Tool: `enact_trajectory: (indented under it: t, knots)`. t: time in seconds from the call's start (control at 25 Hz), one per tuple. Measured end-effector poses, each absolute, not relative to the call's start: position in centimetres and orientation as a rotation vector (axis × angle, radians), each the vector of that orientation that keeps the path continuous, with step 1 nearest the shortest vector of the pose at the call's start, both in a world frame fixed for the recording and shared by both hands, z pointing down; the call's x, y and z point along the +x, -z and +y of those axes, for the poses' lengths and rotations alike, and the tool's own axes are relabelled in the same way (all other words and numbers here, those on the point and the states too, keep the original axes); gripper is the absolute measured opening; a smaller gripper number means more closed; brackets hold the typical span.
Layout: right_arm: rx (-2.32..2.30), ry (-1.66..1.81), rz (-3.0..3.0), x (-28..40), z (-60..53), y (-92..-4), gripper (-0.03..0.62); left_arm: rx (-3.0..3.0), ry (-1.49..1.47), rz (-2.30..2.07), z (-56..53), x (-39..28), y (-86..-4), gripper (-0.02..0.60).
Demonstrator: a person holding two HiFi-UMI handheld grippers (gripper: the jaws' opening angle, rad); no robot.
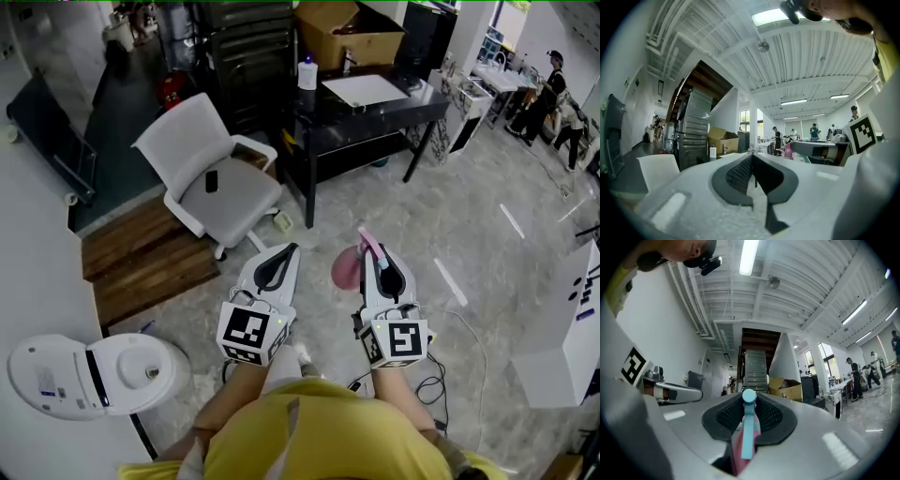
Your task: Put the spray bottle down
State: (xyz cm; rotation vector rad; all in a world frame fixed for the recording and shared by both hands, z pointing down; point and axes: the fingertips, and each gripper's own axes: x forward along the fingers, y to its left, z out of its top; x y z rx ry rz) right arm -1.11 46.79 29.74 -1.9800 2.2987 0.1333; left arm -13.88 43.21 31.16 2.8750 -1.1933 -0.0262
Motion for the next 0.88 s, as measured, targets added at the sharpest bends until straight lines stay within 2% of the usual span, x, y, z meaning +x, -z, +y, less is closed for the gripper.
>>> enact_trajectory:
  t: [0.28, 0.88]
  knots:
    - [-2.014, -0.142, 2.284, 0.6, 41.2, -31.2, 0.063, 2.87, 0.035, -1.175, 37.5, -12.8, -32.4, 0.002]
    - [-2.078, -0.19, 2.198, 3.1, 21.0, -30.3, 0.063, 2.917, 0.066, -1.038, 16.3, -9.4, -32.0, 0.002]
